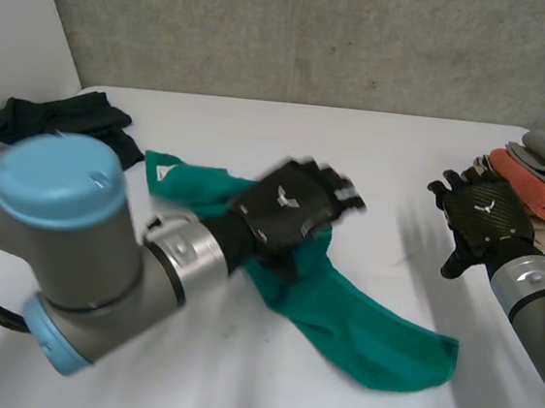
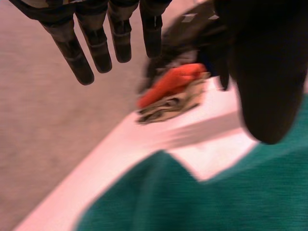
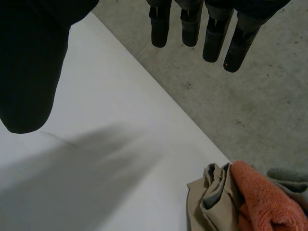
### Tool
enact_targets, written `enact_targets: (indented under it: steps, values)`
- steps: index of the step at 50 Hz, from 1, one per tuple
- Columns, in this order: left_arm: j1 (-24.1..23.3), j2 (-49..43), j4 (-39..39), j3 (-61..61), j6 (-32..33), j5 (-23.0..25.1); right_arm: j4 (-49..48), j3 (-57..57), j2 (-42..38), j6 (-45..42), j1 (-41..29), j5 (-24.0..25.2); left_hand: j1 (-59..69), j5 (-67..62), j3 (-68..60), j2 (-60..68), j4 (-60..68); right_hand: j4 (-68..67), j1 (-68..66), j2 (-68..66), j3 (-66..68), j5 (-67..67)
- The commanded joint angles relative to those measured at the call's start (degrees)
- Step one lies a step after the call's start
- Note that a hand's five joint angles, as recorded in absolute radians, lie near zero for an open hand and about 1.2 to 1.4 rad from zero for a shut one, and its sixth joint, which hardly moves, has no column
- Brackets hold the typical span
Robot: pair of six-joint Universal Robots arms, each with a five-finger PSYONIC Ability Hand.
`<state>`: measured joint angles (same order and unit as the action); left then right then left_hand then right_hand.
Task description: Fold the laundry.
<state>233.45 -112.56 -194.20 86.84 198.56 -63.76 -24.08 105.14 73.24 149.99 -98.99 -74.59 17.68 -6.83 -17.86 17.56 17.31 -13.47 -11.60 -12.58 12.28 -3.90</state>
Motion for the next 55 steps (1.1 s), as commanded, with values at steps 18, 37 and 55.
enact_targets:
  steps: [18, 37, 55]
  values:
    - [23.7, -14.1, 4.3, -12.5, 1.4, -7.5, 34.7, -33.4, -11.4, 12.1, -11.3, 8.1, 3.1, -4.0, -2.9, 3.3, 3.5, 3.5, 1.6, 2.6, -2.3, 3.9]
    - [20.1, -22.8, 6.0, -19.9, 1.6, -5.8, 31.4, -30.6, -13.8, 5.4, -17.6, 0.1, 9.0, -9.8, -8.8, 9.1, 9.4, 3.5, 1.6, 2.6, -2.3, 3.9]
    - [19.7, -23.4, 6.5, -25.3, 2.8, -8.8, 29.6, -13.6, -3.6, 14.3, -18.4, -2.4, 62.3, -63.2, -62.1, 62.4, 62.7, 3.5, 1.6, 2.6, -2.3, 3.9]
